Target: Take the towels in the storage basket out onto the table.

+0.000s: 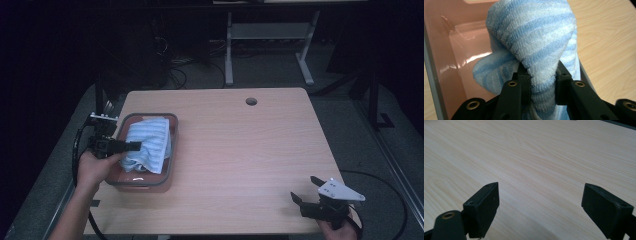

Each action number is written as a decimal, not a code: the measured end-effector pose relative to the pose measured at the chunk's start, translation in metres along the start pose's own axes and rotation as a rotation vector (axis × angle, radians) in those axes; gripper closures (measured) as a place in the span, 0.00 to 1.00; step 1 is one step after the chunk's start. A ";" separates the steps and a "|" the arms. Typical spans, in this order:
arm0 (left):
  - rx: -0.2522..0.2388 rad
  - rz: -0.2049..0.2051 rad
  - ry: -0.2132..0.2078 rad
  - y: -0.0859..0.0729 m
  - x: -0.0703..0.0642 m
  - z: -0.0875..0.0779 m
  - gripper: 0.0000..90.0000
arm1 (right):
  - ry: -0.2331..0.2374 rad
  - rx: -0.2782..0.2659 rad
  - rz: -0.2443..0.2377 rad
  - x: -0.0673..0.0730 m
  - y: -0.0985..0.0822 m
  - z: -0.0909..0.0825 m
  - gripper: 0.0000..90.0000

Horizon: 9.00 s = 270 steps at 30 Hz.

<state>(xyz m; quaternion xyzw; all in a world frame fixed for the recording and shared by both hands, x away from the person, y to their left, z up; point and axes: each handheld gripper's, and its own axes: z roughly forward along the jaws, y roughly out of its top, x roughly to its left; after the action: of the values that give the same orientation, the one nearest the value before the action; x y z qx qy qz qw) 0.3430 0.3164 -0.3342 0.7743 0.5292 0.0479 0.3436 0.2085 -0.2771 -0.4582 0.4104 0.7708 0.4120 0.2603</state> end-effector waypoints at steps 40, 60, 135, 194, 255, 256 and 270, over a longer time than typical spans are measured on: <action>-0.108 0.084 -0.139 0.026 -0.046 -0.018 0.80 | -0.013 -0.007 0.009 -0.002 0.000 -0.003 0.16; -0.087 0.129 -0.185 0.042 -0.073 0.003 0.80 | -0.014 -0.012 0.019 -0.006 -0.003 -0.004 0.16; 0.029 0.283 -0.298 0.074 -0.181 0.103 0.79 | -0.014 -0.014 0.026 -0.006 -0.003 -0.004 0.16; 0.183 0.233 -0.214 0.036 -0.202 0.207 0.64 | -0.009 -0.027 0.025 -0.005 -0.001 -0.005 0.16; 0.035 0.223 -0.258 0.006 -0.172 0.155 0.38 | -0.017 -0.014 0.016 -0.003 -0.002 -0.002 0.16; 0.033 0.220 -0.256 0.005 -0.171 0.155 0.38 | -0.017 -0.013 0.019 -0.002 -0.001 -0.002 0.16; 0.012 0.241 -0.263 -0.014 -0.169 0.143 0.35 | -0.016 -0.002 0.022 -0.002 -0.002 0.001 0.16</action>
<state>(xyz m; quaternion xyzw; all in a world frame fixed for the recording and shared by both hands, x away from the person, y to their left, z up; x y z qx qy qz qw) 0.3213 0.1058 -0.4019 0.8338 0.3832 -0.0160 0.3972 0.2091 -0.2789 -0.4598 0.4222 0.7636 0.4122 0.2622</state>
